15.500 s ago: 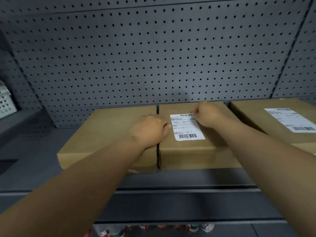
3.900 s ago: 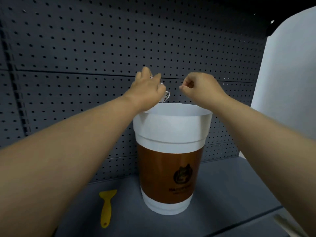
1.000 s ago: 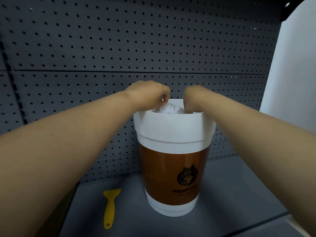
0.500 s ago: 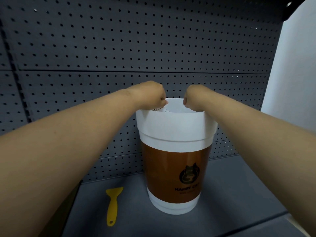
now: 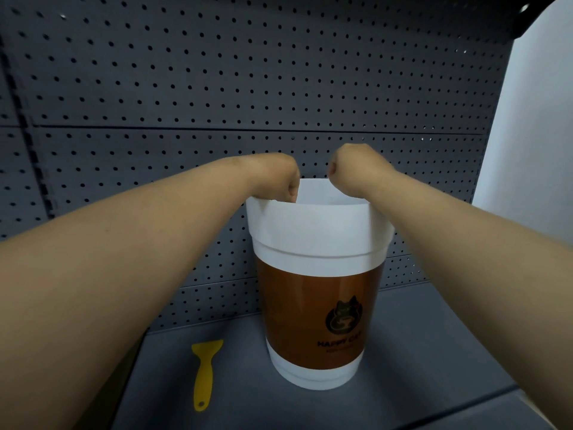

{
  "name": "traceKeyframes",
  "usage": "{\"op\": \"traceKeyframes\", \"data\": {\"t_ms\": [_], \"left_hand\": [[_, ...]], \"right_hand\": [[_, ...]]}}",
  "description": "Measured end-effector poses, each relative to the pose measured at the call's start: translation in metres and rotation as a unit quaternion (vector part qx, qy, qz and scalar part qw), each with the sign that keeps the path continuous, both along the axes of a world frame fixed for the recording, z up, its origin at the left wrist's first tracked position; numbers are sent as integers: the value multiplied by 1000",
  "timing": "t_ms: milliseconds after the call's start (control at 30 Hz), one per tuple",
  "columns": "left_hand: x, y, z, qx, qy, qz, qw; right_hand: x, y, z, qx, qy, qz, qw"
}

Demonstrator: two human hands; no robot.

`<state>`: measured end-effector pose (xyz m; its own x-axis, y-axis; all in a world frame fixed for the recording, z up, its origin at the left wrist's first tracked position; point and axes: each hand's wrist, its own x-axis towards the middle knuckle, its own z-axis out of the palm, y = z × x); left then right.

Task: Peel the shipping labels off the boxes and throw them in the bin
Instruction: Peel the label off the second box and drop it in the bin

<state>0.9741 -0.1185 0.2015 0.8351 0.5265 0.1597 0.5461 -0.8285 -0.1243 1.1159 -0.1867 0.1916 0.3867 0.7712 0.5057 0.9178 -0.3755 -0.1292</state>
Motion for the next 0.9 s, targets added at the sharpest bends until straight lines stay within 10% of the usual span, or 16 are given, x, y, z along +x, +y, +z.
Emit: {"op": "traceKeyframes", "data": {"t_ms": [900], "left_hand": [[-4,1,-1,86,-109,23,990]], "right_hand": [[-10,-9,3,22,1,13,1000]]}}
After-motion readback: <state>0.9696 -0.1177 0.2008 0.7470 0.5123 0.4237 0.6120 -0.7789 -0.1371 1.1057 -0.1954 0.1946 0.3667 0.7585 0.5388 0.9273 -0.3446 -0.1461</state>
